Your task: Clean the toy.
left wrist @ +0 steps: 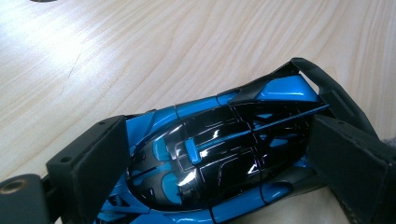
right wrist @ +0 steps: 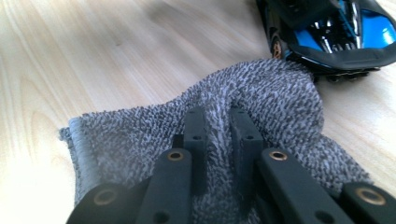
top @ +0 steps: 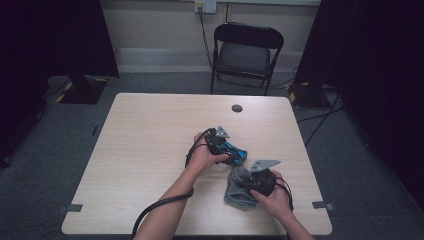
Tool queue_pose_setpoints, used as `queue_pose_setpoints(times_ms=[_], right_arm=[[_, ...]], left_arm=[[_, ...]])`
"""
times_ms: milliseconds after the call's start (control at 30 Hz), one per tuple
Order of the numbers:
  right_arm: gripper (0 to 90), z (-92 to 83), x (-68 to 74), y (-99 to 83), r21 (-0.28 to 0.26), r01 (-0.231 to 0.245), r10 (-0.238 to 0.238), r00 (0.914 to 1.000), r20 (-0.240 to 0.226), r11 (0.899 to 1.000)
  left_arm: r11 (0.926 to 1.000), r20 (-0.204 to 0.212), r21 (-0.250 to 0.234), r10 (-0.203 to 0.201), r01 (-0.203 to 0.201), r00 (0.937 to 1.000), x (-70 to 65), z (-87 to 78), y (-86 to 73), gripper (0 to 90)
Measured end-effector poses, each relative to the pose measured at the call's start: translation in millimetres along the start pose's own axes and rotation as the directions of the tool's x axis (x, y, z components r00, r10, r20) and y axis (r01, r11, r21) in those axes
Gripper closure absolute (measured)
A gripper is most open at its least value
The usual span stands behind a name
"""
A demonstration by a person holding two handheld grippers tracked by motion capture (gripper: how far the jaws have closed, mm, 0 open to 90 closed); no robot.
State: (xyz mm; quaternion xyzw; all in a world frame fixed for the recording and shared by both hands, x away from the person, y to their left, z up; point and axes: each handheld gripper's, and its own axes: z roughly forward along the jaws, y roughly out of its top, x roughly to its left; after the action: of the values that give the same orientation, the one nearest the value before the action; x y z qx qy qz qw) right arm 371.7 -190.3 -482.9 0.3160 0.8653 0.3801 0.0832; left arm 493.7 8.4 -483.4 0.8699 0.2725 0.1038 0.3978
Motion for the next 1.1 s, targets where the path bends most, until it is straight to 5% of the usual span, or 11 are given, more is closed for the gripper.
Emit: queue_pose_setpoints(times_ms=[267,567,900,1100], right_arm=[[78.9,-3.5,8.0,0.4,-0.012,0.024,-0.025,0.9984,-0.051,1.0],[78.8,-21.0,4.6,-3.0,-0.034,0.023,-0.025,0.9987,-0.045,0.999],[78.6,-50.6,-27.1,-6.3,-0.057,-0.019,0.022,0.9986,0.049,0.998],[78.4,-56.4,-50.2,-10.1,-0.061,-0.071,0.078,0.9892,0.124,0.996]], left_arm=[[1.0,0.0,-0.007,-0.006,0.006,1.0,-1.3,0.8,0.1,5.9],[1.0,0.001,-0.002,-0.001,0.001,1.0,-1.0,0.2,-0.1,6.0],[1.0,0.001,-0.005,-0.003,0.003,1.0,-1.4,0.7,0.2,6.0],[1.0,0.0,-0.005,-0.004,0.004,1.0,-1.4,0.8,0.3,6.0]])
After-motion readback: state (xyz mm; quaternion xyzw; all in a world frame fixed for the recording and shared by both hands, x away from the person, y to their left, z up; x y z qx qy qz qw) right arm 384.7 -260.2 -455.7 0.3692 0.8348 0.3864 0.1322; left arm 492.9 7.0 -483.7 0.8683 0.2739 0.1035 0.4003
